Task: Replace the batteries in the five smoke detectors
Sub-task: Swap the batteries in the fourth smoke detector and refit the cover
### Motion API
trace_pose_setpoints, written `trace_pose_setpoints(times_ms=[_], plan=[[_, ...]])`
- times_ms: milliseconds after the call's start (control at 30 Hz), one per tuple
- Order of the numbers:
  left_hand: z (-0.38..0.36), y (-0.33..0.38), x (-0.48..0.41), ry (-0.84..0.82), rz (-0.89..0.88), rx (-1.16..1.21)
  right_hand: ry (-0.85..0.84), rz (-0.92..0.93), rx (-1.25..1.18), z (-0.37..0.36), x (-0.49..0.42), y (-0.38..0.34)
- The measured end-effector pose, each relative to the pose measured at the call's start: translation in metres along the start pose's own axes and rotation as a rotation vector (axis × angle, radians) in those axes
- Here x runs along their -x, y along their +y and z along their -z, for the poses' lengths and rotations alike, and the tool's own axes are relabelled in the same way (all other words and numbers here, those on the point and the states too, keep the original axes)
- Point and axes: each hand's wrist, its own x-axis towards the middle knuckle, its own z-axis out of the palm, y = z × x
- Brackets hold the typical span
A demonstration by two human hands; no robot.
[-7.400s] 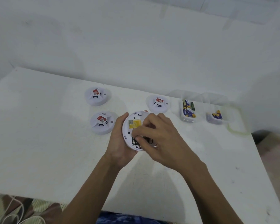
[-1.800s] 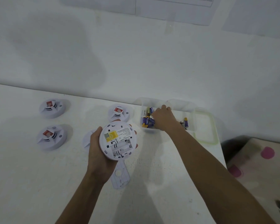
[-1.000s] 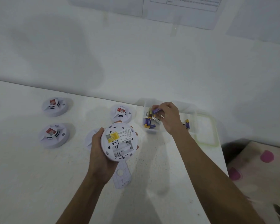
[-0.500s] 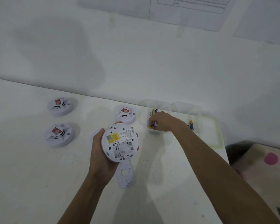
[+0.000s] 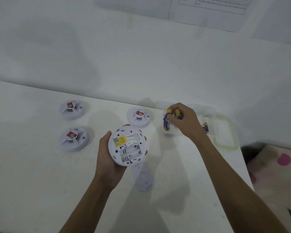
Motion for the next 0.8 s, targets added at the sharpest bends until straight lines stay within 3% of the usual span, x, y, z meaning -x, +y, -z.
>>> trace_pose_setpoints(times_ms=[100,267,533,800], plan=[[0.008,0.012,0.004,-0.001,0.007,-0.003,0.067,-0.004,-0.323,-0.018,0.041,-0.040],[0.019,0.032,0.012,0.022,-0.011,-0.037,0.064,0.048,-0.451,-0.063,0.104,-0.100],[0.041,0.055,0.020,0.047,0.017,-0.181,0.028,0.079,-0.197,-0.121,0.136,-0.131],[0.050,0.069,0.026,0.084,0.018,-0.145,0.059,0.130,-0.030,-0.144,0.139,-0.131]])
